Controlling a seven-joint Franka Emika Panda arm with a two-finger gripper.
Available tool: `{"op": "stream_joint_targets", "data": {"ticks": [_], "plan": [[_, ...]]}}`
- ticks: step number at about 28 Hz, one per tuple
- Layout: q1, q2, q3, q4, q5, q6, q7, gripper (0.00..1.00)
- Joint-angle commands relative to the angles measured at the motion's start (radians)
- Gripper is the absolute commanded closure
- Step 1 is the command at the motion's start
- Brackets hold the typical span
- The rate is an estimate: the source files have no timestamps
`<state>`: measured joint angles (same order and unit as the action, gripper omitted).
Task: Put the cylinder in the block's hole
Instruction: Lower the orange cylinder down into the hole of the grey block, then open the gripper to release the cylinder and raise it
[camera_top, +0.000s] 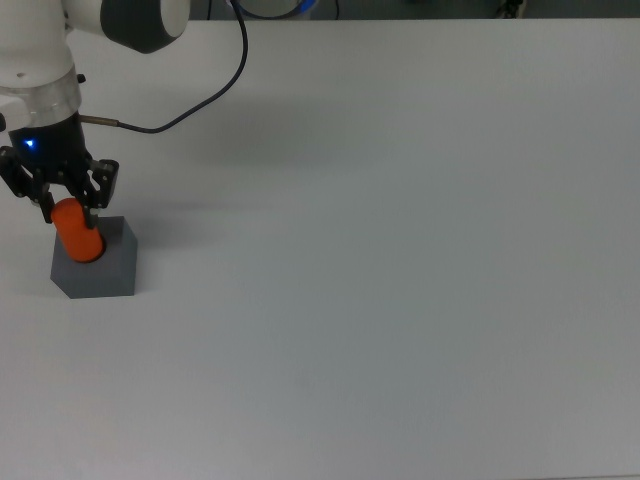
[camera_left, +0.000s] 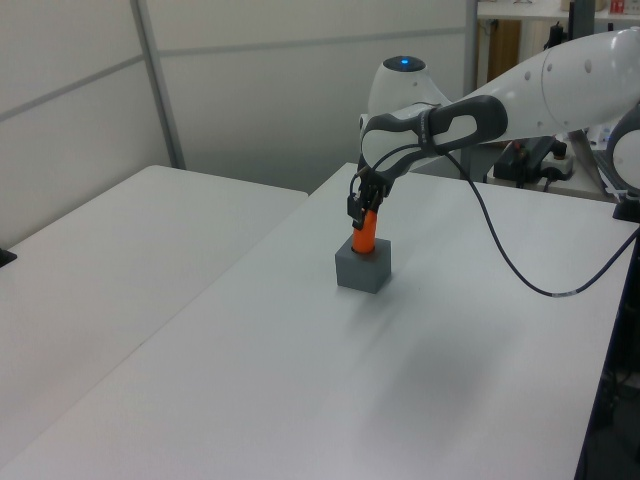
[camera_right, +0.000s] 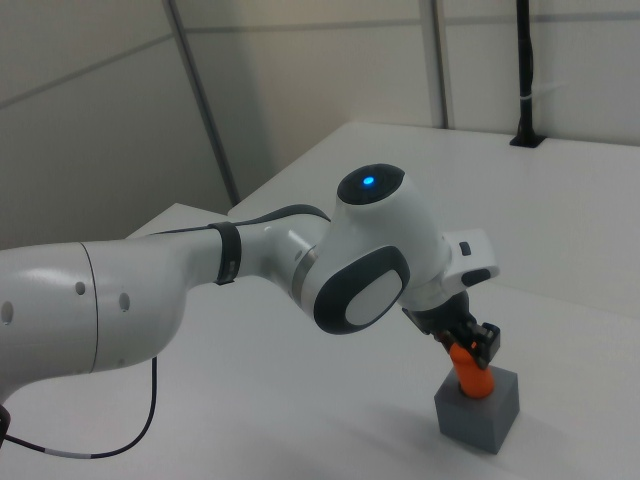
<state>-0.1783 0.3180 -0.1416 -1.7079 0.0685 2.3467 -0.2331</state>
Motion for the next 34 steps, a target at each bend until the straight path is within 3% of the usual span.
{"op": "stream_joint_targets", "data": {"ticks": [1,5,11,12,15,16,26,30,34], "plan": [[0.008,0.003,-0.001,0.001,-0.001,0.000,-0.020,0.82],[0.008,0.003,-0.001,-0.001,-0.003,0.000,-0.020,0.79],[0.008,0.003,-0.001,-0.001,-0.015,-0.001,-0.018,0.61],[0.008,0.003,0.000,-0.001,-0.015,-0.001,-0.015,0.44],[0.008,0.003,-0.001,0.001,-0.013,-0.001,-0.008,0.18],[0.008,0.000,0.000,0.004,-0.012,-0.003,-0.003,0.00],[0.008,-0.045,0.000,0.051,-0.012,-0.141,0.002,0.00],[0.011,-0.069,0.000,0.105,-0.016,-0.301,0.002,0.00],[0.026,-0.070,0.000,0.204,-0.030,-0.532,-0.006,0.00]]}}
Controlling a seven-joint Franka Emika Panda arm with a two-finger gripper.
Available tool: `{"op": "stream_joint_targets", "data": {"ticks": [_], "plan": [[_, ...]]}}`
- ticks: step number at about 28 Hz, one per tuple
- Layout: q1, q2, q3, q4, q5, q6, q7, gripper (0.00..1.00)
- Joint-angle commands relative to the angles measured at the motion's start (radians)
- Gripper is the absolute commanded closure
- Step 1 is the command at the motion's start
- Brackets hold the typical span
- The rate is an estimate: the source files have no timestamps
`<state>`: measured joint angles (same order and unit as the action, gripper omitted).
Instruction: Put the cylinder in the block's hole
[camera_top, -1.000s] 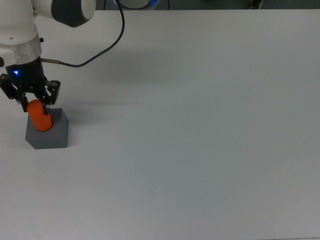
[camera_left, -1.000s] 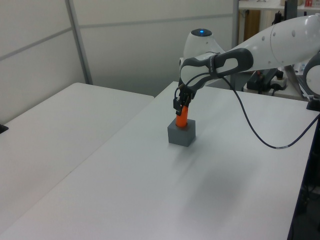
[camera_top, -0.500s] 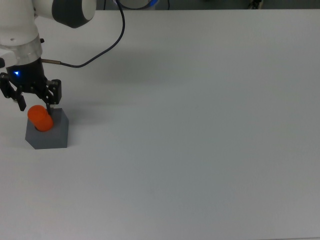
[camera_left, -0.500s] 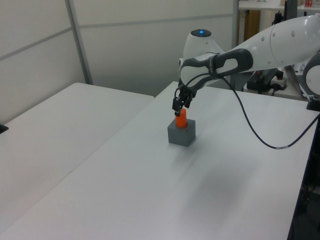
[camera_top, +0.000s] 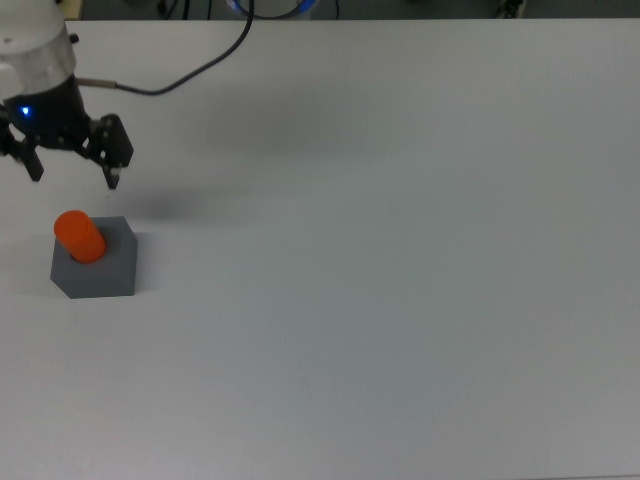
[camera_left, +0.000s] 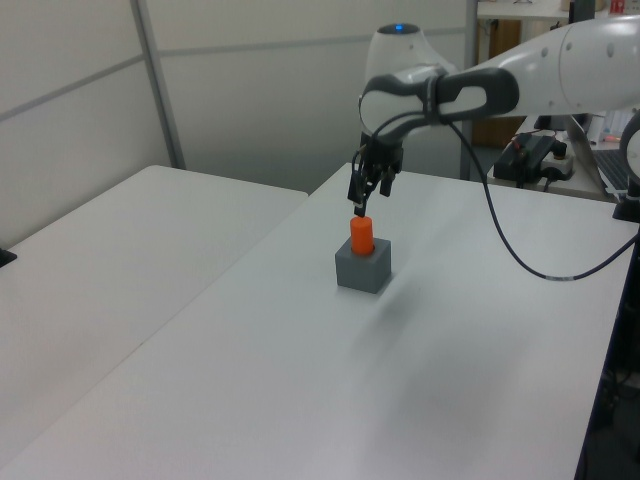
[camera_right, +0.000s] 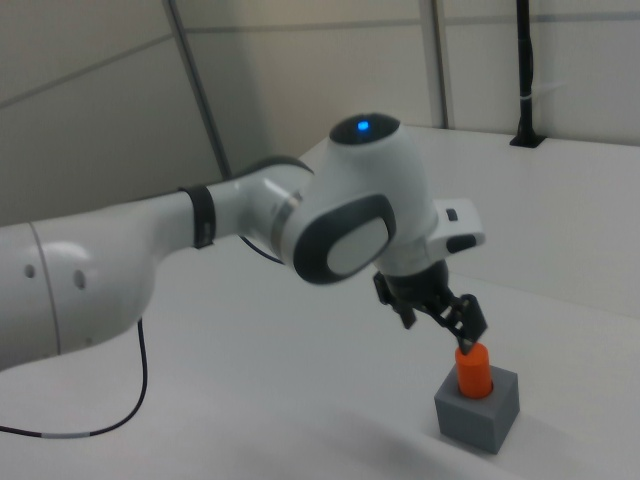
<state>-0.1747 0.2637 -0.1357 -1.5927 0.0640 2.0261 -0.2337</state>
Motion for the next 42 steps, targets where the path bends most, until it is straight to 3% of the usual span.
{"op": "stream_joint_targets", "data": {"ticks": [1,5,9,16,42], "plan": [[0.023,-0.015,-0.004,0.100,-0.035,-0.240,-0.007,0.00],[0.026,-0.026,0.028,0.109,-0.085,-0.290,-0.007,0.00],[0.027,-0.035,0.056,0.108,-0.096,-0.312,-0.001,0.00],[0.054,-0.031,0.054,0.109,-0.144,-0.307,-0.001,0.00],[0.054,-0.029,0.048,0.108,-0.153,-0.316,0.002,0.00]]}}
